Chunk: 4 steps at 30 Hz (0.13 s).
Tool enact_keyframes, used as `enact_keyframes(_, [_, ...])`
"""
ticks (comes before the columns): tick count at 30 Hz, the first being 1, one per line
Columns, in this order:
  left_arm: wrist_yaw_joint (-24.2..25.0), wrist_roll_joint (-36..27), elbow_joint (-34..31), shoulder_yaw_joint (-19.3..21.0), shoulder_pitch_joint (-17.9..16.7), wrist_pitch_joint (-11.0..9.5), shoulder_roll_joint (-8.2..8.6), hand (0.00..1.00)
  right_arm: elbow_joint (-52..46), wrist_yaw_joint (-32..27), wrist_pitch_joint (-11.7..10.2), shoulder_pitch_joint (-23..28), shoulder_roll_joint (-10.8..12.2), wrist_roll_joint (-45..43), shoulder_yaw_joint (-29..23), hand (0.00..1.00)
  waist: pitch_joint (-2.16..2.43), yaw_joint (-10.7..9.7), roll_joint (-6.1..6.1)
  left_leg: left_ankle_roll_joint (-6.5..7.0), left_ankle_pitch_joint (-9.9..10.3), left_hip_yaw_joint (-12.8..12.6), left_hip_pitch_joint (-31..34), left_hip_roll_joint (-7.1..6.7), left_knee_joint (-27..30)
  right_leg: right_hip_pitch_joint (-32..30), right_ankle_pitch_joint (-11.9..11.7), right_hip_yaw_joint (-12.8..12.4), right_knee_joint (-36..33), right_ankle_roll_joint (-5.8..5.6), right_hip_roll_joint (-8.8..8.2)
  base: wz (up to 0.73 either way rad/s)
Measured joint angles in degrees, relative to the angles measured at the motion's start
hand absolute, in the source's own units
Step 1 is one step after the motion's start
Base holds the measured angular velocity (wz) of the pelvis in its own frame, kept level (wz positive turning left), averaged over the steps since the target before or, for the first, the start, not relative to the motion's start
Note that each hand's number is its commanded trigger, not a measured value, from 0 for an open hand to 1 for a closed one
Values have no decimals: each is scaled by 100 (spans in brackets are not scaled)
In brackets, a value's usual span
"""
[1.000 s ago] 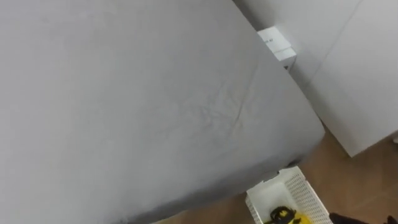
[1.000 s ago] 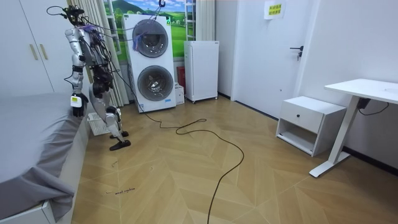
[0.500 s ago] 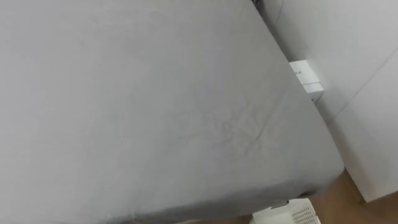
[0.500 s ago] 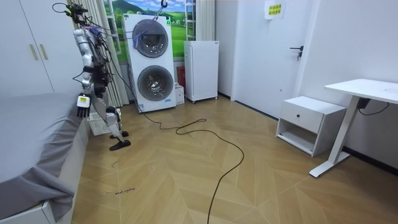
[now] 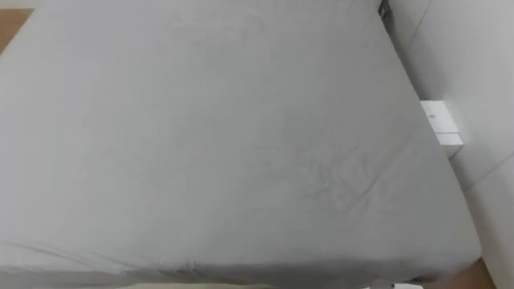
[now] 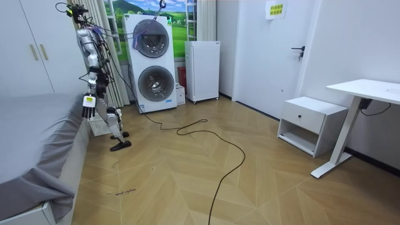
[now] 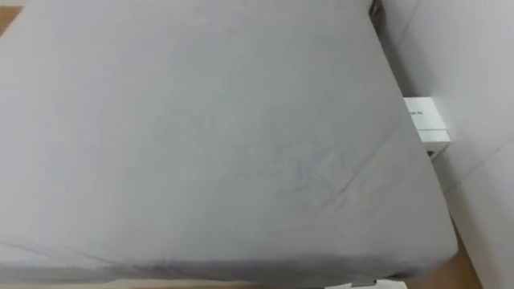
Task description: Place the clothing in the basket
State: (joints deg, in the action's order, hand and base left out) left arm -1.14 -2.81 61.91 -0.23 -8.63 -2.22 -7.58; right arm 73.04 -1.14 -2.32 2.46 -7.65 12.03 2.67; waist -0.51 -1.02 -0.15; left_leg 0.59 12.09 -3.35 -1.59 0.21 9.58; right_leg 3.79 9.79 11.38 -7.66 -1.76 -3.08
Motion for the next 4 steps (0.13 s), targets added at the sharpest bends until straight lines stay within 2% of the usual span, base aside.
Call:
enact_keyframes(2, [-92, 2, -1, 3, 8, -5, 39, 0, -1, 3, 2, -16, 4, -10, 61, 0, 6, 12, 11, 0, 0, 49, -2, -4, -1, 22, 2, -21, 0, -2, 6, 15])
enact_keyframes(4, [-170, 5, -1, 4, 14, -5, 74, 0, -1, 2, 49, -54, 29, -11, 72, 0, 5, 71, 12, 0, 0, 51, -1, -4, -2, 22, 2, -17, 0, -2, 9, 0])
